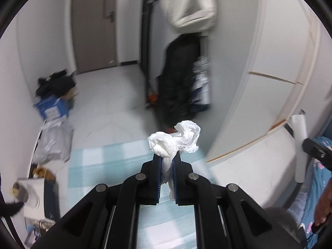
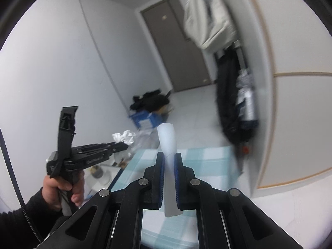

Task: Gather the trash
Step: 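Carry the tissue and paper strip in both tools over the bin, then lower both tools into the bin and open them to drop the trash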

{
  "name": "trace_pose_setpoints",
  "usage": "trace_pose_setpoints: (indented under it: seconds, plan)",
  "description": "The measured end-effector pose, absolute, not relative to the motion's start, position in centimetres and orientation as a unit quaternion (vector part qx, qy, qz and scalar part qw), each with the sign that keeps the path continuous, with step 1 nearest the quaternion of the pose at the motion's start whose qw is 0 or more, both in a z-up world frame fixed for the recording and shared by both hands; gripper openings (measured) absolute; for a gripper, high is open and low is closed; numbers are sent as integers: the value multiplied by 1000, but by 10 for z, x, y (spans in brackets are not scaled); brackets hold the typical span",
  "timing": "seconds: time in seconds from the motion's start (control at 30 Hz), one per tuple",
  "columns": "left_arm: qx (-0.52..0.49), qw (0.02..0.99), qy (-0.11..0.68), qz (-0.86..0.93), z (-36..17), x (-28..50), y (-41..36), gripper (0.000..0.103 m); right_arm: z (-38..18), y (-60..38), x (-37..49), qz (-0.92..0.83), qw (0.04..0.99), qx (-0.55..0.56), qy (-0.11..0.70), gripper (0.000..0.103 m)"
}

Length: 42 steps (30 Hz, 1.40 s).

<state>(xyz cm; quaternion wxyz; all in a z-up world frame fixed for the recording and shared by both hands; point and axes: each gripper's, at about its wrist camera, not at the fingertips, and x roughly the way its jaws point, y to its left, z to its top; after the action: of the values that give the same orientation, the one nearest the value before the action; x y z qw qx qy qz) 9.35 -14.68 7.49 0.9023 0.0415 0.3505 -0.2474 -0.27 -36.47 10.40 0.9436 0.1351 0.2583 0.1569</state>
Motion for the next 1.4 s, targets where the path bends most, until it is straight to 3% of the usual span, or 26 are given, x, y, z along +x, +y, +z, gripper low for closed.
trace_pose_setpoints:
  seconds: [0.27,0.57,1.1,1.4]
  plan:
    - [94,885,327,-319,103,62,-231,5,104,-440,-57,102,950,169,242,8]
    - [143,837,366,-380,83,51,-319,5,56,-524,-96,24,940,224,255,8]
    - [366,640,508,-446,-74,22,-454,5,-120,-601,-105,-64,856,360,366,8]
    - [350,565,588,-460,-141,45,-481,5,-194,-606,-102,-70,806,409,421,8]
